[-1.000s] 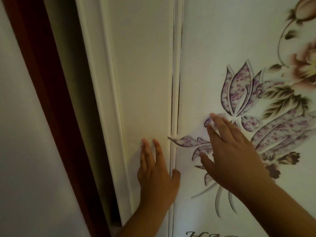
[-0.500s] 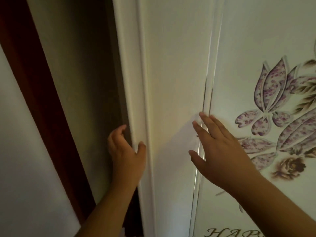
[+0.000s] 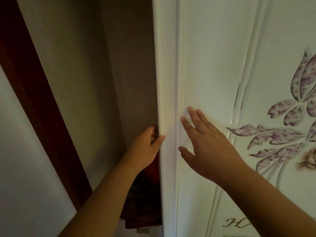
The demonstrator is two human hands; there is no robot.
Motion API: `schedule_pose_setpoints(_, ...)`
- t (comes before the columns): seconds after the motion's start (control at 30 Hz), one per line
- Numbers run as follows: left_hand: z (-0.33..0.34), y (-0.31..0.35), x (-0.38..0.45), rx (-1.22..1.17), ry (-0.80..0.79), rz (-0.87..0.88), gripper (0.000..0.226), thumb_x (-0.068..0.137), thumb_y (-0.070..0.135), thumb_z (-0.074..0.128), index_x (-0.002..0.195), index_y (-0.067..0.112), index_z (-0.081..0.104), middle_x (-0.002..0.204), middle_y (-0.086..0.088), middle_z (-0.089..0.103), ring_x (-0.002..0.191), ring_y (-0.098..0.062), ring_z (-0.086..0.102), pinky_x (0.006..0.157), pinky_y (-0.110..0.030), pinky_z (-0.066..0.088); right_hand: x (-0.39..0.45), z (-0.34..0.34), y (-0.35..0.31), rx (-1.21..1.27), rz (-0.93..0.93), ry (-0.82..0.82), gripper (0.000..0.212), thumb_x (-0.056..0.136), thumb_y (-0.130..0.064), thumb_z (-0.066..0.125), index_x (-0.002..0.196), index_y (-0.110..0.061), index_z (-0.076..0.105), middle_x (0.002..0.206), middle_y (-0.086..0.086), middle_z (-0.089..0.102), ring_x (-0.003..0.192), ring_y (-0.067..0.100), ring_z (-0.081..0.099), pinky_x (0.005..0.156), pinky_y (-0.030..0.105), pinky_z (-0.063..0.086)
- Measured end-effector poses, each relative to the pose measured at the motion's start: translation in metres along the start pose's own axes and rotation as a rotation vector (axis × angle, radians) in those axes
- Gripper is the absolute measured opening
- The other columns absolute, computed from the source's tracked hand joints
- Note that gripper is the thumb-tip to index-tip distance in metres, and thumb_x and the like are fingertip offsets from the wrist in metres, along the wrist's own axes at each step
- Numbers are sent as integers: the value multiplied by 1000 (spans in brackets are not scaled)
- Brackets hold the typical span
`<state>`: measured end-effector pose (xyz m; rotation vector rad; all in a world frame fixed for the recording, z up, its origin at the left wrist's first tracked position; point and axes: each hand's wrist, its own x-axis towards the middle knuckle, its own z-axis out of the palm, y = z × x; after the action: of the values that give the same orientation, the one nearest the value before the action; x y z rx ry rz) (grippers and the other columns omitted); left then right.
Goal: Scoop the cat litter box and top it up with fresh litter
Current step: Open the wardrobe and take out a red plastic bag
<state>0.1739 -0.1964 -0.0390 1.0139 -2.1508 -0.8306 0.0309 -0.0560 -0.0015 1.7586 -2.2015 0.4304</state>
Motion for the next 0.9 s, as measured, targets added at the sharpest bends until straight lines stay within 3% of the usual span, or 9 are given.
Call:
schedule_pose_setpoints(0.17, -9, -7, 6, -5, -36, 27, 56, 98, 50, 55, 148, 25, 45, 140, 8, 60, 124, -13, 60, 105, -39, 52, 4, 16, -16, -61, 87, -11, 89, 98, -63, 41, 161, -29, -12, 161, -4, -38, 151, 20, -28, 118, 39, -2)
schedule_pose_setpoints(0.37, -1, -28, 5, -12, -71, 67, 50, 99, 47, 56, 144, 27, 47, 137, 10, 61, 120, -10, 61, 88, -20, 46, -3, 36, -26, -66, 151, -39, 87, 97, -62, 44, 162, -30, -4, 162, -6, -37, 152, 19, -25, 123, 44, 14)
schedule_pose_setpoints(0.67, 0, -41, 18, 5, -118, 123, 54, 95, 57, 58, 141, 30, 48, 132, 11, 63, 116, -10, 63, 102, -39, 53, -8, 33, -38, -133, 200, -181, 91, 97, -60, 49, 161, -30, -8, 155, -6, -47, 152, 19, -25, 121, 47, 23)
schedule_pose_setpoints(0.8, -2, -40, 22, 23, -152, 145, 56, 96, 54, 58, 142, 26, 47, 134, 6, 62, 117, -13, 62, 100, -35, 53, -6, 34, -46, -111, 252, -162, 91, 96, -60, 50, 162, -28, -4, 155, -8, -46, 155, 19, -13, 119, 45, 29)
schedule_pose_setpoints(0.9, -9, -38, 24, 46, -156, 186, 53, 97, 52, 58, 140, 23, 48, 132, 4, 62, 117, -15, 62, 94, -30, 52, -2, 36, -54, -43, 313, -138, 94, 95, -61, 53, 162, -28, -2, 154, -12, -48, 156, 23, 14, 117, 44, 38)
